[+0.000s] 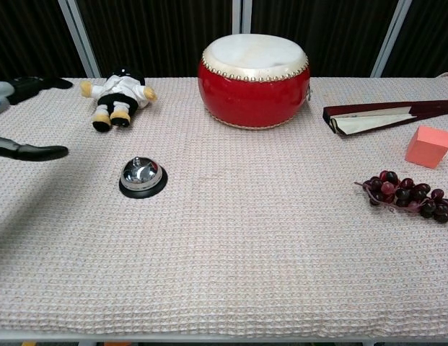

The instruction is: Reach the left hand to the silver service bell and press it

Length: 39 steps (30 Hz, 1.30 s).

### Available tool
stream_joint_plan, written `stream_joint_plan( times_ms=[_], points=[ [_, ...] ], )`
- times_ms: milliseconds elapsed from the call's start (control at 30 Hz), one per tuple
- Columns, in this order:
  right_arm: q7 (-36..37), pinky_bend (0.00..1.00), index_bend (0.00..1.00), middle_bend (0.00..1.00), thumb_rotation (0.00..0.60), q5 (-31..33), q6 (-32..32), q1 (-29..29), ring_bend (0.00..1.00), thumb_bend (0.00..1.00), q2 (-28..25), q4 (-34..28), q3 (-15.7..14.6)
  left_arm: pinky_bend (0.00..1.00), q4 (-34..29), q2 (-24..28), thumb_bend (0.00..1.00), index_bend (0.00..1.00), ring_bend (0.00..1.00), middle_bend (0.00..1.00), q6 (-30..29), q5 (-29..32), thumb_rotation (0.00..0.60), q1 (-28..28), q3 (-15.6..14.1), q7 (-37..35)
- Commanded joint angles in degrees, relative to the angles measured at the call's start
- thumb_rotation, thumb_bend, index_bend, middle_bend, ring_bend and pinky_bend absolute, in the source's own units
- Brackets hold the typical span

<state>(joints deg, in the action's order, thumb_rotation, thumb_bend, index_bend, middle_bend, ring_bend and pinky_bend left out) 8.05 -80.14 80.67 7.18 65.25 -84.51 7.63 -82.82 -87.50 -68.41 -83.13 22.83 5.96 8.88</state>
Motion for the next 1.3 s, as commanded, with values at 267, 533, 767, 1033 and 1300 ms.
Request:
stream_joint_plan(
  times_ms=[267,533,767,1033,1300],
  points=[
    [0.50,0.00,0.00,0.00,0.600,0.91,-1.29,0.00,0.00,0.13,0.03,1.14,-0.25,0.00,11.65,-13.13,0.00,0.00,0.00,0.00,3.44,-2.56,0.182,5.78,-0.43,-3.91],
    [2.07,0.00,0.00,0.00,0.600,1.31,-1.59,-0.16,0.00,0.13,-0.13,2.17,-0.12,0.00,17.73,-17.12,0.00,0.00,0.00,0.00,5.21,-2.78,0.181,7.98,-0.84,-5.77],
    [2.65,0.00,0.00,0.00,0.600,1.88,-2.18,-0.07,0.00,0.13,-0.12,2.74,0.09,0.00,22.06,-19.87,0.00,0.00,0.00,0.00,5.80,-2.03,0.177,8.27,-1.39,-8.07],
    [2.64,0.00,0.00,0.00,0.600,2.01,-2.32,-0.13,0.00,0.13,-0.05,3.00,0.06,0.00,25.64,-21.73,0.00,0.00,0.00,0.00,6.96,-1.63,0.174,8.98,-1.86,-9.43],
    [2.59,0.00,0.00,0.00,0.600,2.12,-3.19,0.14,0.00,0.13,0.27,3.45,-0.12,0.00,26.72,-22.03,0.00,0.00,0.00,0.00,8.70,-0.79,0.178,8.70,-3.14,-7.78]
  ],
)
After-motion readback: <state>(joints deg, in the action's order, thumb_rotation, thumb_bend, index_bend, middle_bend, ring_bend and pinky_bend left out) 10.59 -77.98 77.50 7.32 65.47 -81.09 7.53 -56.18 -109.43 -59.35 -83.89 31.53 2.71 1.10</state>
